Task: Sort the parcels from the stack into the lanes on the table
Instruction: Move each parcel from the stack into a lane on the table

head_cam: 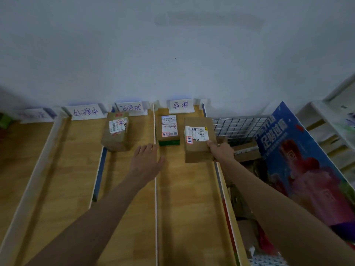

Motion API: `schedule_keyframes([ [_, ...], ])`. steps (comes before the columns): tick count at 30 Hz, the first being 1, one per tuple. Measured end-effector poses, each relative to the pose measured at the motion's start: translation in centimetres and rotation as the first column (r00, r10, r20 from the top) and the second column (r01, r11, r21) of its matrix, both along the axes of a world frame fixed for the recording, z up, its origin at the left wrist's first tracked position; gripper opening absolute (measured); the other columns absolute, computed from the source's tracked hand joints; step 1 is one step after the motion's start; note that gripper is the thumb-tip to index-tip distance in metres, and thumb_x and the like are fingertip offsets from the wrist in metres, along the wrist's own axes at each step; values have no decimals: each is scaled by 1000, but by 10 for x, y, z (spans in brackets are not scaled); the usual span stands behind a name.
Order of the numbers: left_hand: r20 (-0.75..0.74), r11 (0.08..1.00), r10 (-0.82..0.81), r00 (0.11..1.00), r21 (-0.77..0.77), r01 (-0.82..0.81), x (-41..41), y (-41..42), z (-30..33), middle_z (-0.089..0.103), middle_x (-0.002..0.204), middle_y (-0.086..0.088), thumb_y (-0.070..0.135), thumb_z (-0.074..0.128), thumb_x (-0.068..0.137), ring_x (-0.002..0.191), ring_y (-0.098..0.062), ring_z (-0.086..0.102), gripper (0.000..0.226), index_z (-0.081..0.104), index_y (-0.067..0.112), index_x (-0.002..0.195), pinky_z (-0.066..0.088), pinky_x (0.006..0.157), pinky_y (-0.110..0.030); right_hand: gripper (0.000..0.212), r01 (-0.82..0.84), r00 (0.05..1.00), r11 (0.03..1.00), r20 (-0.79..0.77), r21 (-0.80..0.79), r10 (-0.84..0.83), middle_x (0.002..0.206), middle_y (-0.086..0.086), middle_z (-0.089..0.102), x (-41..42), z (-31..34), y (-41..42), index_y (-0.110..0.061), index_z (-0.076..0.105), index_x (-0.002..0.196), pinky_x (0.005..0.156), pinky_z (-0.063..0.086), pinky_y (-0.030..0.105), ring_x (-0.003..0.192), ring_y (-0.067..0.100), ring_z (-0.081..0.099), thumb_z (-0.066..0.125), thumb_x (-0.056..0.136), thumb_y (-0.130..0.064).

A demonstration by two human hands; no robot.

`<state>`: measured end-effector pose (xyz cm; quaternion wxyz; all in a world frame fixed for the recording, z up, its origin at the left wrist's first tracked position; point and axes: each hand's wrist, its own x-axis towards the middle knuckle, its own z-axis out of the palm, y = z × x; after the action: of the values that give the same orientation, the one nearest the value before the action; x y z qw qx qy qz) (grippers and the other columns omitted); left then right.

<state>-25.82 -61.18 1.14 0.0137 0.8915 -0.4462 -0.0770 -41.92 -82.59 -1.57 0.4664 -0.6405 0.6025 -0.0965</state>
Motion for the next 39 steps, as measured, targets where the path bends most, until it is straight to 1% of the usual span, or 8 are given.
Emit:
schedule_keyframes([
  [4, -4, 999, 33, 999, 18, -33, 6, -18, -14, 46, 146, -1, 50, 32, 100, 137, -19, 40, 57, 39, 16, 146, 24, 119, -40, 76, -69, 995, 997, -81, -20, 67, 120, 17, 61, 30, -20, -31, 0, 56, 121, 85, 56, 41, 107, 31, 62, 58, 85, -66],
  [7, 2, 998, 47, 999, 36, -47, 11, -28, -23, 45, 147, -1, 50, 29, 101, 137, -17, 39, 57, 37, 17, 147, 24, 119, -40, 74, -105, 987, 994, -122, -26, 101, 122, 17, 59, 49, -33, -50, 1, 54, 124, 77, 53, 37, 106, 32, 62, 54, 89, -64],
  [16, -30, 995, 82, 996, 51, -80, 28, -46, -49, 44, 148, 0, 49, 31, 101, 139, -16, 37, 56, 37, 18, 148, 23, 119, -39, 81, -87, 988, 996, -129, 3, 87, 130, 20, 54, 89, -76, -83, 1, 48, 132, 92, 54, 51, 112, 37, 60, 58, 85, -64],
  [20, -10, 995, 82, 997, 62, -81, 34, -45, -52, 46, 146, -2, 47, 34, 101, 137, -18, 39, 54, 40, 15, 145, 24, 119, -39, 79, -104, 981, 995, -166, 7, 104, 137, 23, 45, 102, -76, -81, 7, 38, 140, 97, 50, 50, 118, 39, 55, 56, 93, -53],
  [29, 1, 993, 99, 995, 59, -99, 37, -34, -38, 44, 148, -3, 45, 33, 102, 139, -19, 37, 53, 39, 15, 145, 19, 120, -38, 67, -83, 989, 995, -117, 61, 90, 127, 20, 60, 98, -66, -77, 4, 47, 134, 91, 55, 48, 110, 35, 62, 55, 94, -49],
  [32, 9, 994, 97, 995, 47, -98, 35, -33, -21, 44, 147, -4, 45, 33, 103, 139, -20, 37, 52, 39, 15, 145, 18, 119, -39, 57, -153, 979, 988, -133, 16, 154, 120, 19, 63, 87, -38, -64, 5, 52, 129, 88, 56, 44, 104, 32, 64, 53, 97, -42],
  [35, 11, 995, 89, 996, 35, -89, 33, -29, 4, 45, 147, -5, 46, 31, 103, 138, -21, 38, 53, 39, 15, 145, 20, 118, -39, 48, -316, 942, 943, -158, -109, 297, 116, 19, 63, 75, -4, -43, 3, 53, 124, 87, 56, 46, 104, 33, 63, 51, 97, -37],
  [39, 25, 995, 100, 995, -26, -99, 31, -12, 39, 49, 143, -7, 46, 35, 102, 134, -24, 43, 52, 43, 13, 141, 28, 116, -42, 50, -576, 808, 752, -361, -320, 466, 130, 18, 54, 62, 43, -8, -9, 50, 132, 100, 46, 51, 122, 36, 51, 44, 96, -43],
])
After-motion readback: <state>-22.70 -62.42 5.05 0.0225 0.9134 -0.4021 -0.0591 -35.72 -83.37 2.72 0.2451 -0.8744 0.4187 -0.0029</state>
